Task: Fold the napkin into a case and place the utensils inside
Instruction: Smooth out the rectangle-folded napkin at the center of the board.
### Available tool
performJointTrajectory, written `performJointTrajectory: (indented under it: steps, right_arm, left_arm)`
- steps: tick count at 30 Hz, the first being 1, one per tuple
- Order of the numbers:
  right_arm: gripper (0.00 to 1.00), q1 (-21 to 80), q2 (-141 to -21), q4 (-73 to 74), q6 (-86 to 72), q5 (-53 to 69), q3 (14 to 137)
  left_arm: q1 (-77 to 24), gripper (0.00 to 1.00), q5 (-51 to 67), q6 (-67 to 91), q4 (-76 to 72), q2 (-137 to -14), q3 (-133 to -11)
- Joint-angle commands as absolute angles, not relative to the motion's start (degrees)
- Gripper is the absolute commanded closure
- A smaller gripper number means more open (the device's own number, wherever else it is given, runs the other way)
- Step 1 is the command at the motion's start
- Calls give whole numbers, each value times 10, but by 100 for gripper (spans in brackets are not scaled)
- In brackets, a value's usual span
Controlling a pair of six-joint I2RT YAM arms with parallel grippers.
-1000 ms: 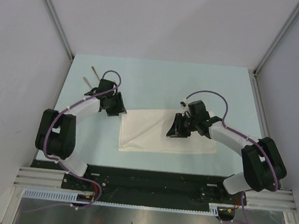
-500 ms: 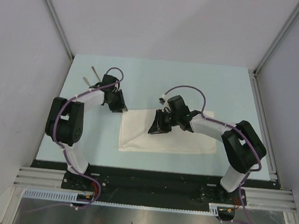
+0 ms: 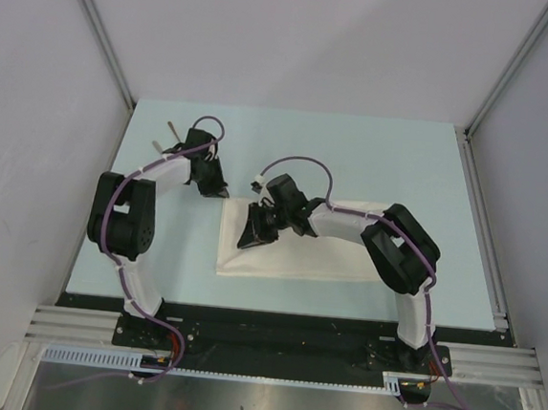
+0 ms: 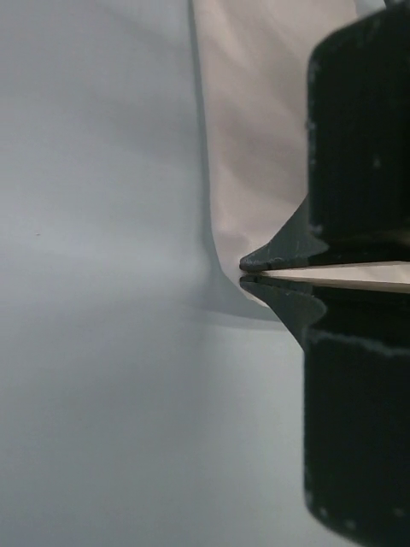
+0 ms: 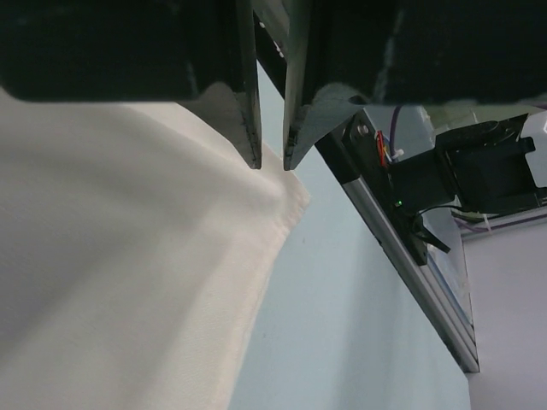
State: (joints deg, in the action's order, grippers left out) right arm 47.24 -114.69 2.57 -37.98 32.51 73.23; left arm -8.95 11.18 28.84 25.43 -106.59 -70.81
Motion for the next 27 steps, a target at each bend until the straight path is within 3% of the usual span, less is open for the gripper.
performJointTrajectory:
  steps: [1, 10, 16, 25, 27]
  right_arm:
    - [80, 494, -1174, 20, -385, 338, 780]
    - [82, 528, -1204, 25, -386, 344, 794]
    - [83, 543, -1216, 25, -386, 351, 781]
    - [84, 555, -1217, 5, -407, 363, 757]
    - [84, 556, -1219, -11, -409, 366, 752]
  left_arm:
    - [-83, 92, 112, 280, 263, -1078, -739]
    - [-81, 93, 104, 285, 270, -1067, -720]
    - [-80, 84, 66, 299, 260, -1032, -687]
    - [-80, 82, 39, 289, 281, -1014, -722]
    - [-79, 76, 34, 286, 287, -1008, -726]
